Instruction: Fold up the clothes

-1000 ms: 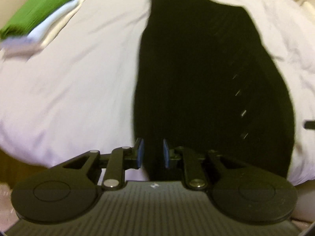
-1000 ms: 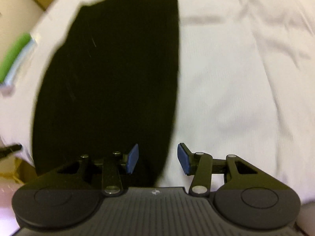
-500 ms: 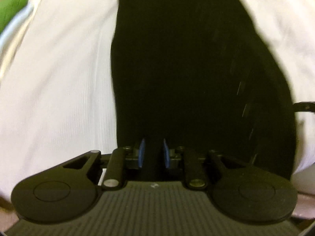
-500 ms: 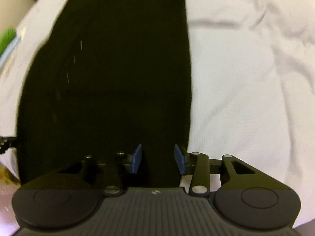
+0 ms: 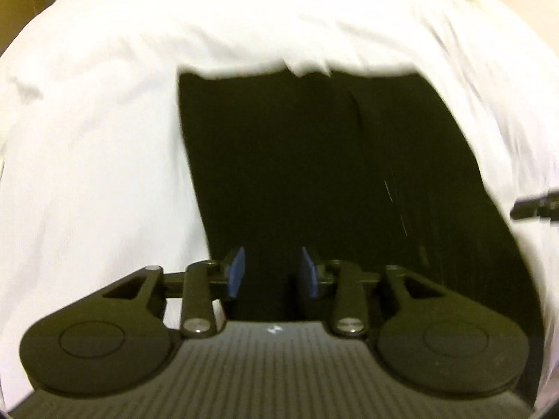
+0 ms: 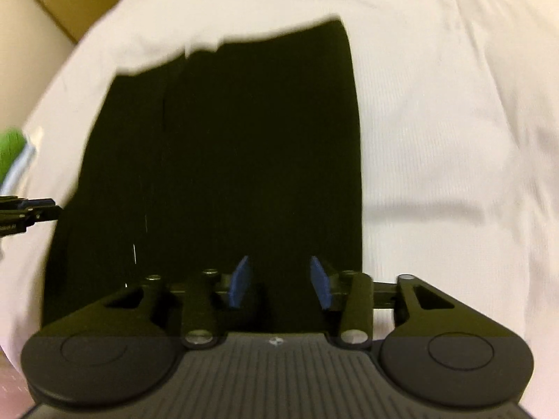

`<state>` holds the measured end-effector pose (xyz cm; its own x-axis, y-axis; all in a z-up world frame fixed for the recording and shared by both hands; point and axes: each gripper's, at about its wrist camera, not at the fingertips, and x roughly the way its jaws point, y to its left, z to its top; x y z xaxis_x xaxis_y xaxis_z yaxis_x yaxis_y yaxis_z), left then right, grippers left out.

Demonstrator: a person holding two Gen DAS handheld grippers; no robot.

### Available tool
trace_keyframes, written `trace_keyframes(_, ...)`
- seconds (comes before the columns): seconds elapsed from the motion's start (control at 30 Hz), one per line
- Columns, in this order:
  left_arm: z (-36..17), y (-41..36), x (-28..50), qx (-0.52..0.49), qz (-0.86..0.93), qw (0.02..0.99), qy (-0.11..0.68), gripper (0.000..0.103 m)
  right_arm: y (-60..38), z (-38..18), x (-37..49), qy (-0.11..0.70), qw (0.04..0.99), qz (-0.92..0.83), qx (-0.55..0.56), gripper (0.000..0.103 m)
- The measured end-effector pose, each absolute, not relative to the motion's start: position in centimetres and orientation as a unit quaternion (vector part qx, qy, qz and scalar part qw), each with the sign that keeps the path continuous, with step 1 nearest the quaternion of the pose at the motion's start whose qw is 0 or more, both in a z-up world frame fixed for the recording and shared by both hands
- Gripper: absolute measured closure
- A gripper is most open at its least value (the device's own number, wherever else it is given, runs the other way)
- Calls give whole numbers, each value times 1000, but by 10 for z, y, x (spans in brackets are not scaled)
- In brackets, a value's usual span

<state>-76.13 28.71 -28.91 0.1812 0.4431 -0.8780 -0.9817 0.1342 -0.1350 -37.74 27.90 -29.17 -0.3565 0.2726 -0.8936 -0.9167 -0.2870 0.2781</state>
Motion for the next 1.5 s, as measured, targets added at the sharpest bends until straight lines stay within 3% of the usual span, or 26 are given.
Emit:
trace_keyframes(0.1,-291,349,-784,-411,542,662,316,48,331,-291,-379,409,431,718,-363,54)
trace_keyframes(0.3,-320,429,-811,-432,566,630,311,45,421,-305,-373,399,454,722,-336,44)
trace_keyframes(0.33,-329,408,-815,-437,566,627,309,45,434,-308,-371,399,458,722,-331,39)
trace_keyframes(0.43,-330,409,-861,-454,561,626,295,56,486,-324,-377,407,473,714,-317,34)
trace_keyframes(0.53,-323,419,-865,-449,547,642,294,79,521,-349,-396,421,476,709,-306,34)
trace_keyframes(0.57,-324,426,-860,-444,543,648,296,97,533,-359,-403,425,476,708,-303,51)
trace_keyframes(0.63,-312,432,-851,-408,540,674,297,97,541,-362,-409,414,474,719,-296,95)
trace_keyframes(0.73,-281,426,-843,-329,533,726,285,96,529,-337,-404,358,466,762,-271,96)
trace_keyframes(0.8,-281,425,-831,-269,544,721,334,95,524,-331,-397,339,473,772,-256,96)
trace_keyframes(0.9,-320,430,-825,-266,560,669,410,91,531,-353,-393,347,495,741,-293,95)
trace_keyframes(1.0,-309,419,-823,-265,583,665,384,91,530,-362,-391,357,501,718,-326,84)
trace_keyframes(1.03,-300,417,-825,-275,584,671,365,91,528,-359,-390,355,501,718,-327,56)
trace_keyframes(1.07,-293,417,-827,-285,584,675,351,88,525,-356,-388,354,502,718,-327,41)
trace_keyframes(1.1,-287,416,-830,-293,583,678,337,75,523,-353,-387,352,502,718,-328,42)
trace_keyframes(1.17,-275,414,-835,-311,582,685,308,60,518,-347,-385,349,503,719,-330,43)
trace_keyframes(1.27,-286,417,-831,-322,572,683,320,60,510,-337,-381,345,504,719,-332,45)
trace_keyframes(1.33,-309,424,-821,-284,596,638,397,63,510,-346,-381,335,516,699,-365,51)
trace_keyframes(1.37,-315,426,-822,-279,610,615,415,62,510,-351,-381,325,535,683,-377,45)
trace_keyframes(1.5,-279,402,-838,-326,647,616,310,70,490,-328,-366,312,599,665,-320,41)
